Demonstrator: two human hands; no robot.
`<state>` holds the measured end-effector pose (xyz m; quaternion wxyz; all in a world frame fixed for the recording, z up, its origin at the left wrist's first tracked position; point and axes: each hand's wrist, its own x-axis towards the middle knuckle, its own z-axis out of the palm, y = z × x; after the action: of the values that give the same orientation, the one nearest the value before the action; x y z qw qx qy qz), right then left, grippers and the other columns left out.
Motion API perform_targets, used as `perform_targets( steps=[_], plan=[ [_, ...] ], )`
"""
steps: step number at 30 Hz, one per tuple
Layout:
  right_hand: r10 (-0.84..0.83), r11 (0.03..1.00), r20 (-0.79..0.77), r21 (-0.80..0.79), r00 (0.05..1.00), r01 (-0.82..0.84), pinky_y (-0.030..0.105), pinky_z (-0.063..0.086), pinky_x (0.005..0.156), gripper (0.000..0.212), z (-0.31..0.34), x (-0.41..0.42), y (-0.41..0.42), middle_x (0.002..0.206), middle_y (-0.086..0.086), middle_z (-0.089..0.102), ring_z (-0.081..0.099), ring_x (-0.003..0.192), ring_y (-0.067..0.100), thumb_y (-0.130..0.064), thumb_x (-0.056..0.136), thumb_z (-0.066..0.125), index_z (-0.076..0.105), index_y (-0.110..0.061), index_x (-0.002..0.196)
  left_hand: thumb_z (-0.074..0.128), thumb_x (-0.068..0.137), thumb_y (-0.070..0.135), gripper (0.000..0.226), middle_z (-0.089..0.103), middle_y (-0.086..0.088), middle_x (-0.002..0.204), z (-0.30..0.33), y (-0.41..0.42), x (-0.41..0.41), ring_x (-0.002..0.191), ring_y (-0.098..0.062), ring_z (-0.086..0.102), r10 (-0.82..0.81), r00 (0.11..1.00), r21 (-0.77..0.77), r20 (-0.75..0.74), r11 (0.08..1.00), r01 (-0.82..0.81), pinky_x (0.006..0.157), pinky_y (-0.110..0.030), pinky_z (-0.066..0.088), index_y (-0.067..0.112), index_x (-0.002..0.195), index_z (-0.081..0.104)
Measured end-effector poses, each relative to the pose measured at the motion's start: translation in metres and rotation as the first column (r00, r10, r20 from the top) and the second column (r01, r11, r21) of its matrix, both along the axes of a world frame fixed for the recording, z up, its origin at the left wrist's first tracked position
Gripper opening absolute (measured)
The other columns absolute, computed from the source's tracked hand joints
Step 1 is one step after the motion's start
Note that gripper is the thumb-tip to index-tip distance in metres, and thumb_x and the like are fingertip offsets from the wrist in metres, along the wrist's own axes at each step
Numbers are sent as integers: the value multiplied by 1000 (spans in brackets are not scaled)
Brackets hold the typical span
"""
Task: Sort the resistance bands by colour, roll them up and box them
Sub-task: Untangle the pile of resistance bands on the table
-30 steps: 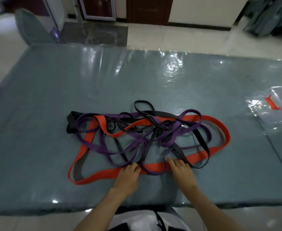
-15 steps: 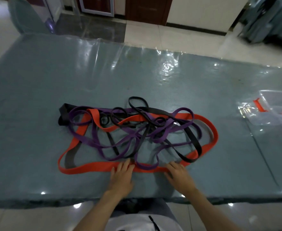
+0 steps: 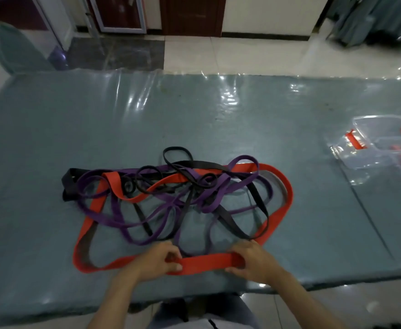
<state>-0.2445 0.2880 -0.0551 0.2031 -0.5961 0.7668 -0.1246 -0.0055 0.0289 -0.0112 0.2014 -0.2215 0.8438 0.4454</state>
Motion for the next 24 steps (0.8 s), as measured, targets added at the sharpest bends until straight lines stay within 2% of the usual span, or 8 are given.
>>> perform_targets(
  steps=[3,9,12,15,17,20,22,24],
  plan=[
    [83,997,-205,6,975,-83,32,51,94,68,-10,-17,13,113,-14,70,66,102,8,-71,72,67,59,-34,129,78,92,28,6,68,15,89,41,-8,-13,86,2,63,101,992,117,-76,989,-92,81,-13,46,27,94,72],
    [-167,980,-237,-145,957,135,37,49,84,74,5,-68,6,111,-7,70,68,97,21,-29,65,89,54,-29,130,75,94,25,11,69,11,81,73,-19,-35,77,-2,63,266,937,76,-225,964,-256,74,-19,47,31,87,70],
    [-244,960,-271,-206,931,191,37,41,86,42,12,-100,5,105,-5,67,65,96,24,-28,76,67,64,-27,119,70,100,25,28,56,9,66,73,-11,-50,63,-1,51,433,856,43,-284,897,-440,63,-19,38,19,74,62],
    [-384,914,-261,-246,886,323,47,43,94,31,8,-134,9,111,-2,68,65,104,27,-35,84,54,72,-25,107,65,102,25,48,36,9,56,69,-4,-67,52,-3,35,608,704,33,-368,765,-643,54,-23,27,16,61,42],
    [-410,900,-233,-259,882,350,46,44,89,28,4,-153,12,114,0,69,66,107,31,-34,79,56,73,-22,98,66,102,20,50,32,8,54,66,-4,-74,50,-2,31,676,627,42,-387,692,-721,51,-23,24,11,59,40],
    [-427,865,-152,-355,891,354,43,44,88,22,5,-177,12,113,3,70,65,107,31,-35,77,62,74,-19,87,66,102,20,52,31,7,52,60,-4,-78,48,-4,32,719,584,-10,-376,628,-778,50,-25,23,13,58,39],
    [-522,746,50,-457,851,484,38,46,89,18,20,-187,7,107,1,70,63,102,28,-30,78,70,74,-16,89,65,102,26,52,34,5,51,52,-5,-80,46,-7,35,727,603,-118,-329,602,-790,52,-29,26,10,58,40],
    [-582,585,284,-506,763,634,37,51,86,18,41,-196,-5,99,-5,67,64,94,23,-12,78,80,73,-18,93,64,102,32,53,37,4,51,43,-6,-83,48,-9,40,705,661,-219,-259,623,-751,55,-33,31,10,59,42]
  ],
)
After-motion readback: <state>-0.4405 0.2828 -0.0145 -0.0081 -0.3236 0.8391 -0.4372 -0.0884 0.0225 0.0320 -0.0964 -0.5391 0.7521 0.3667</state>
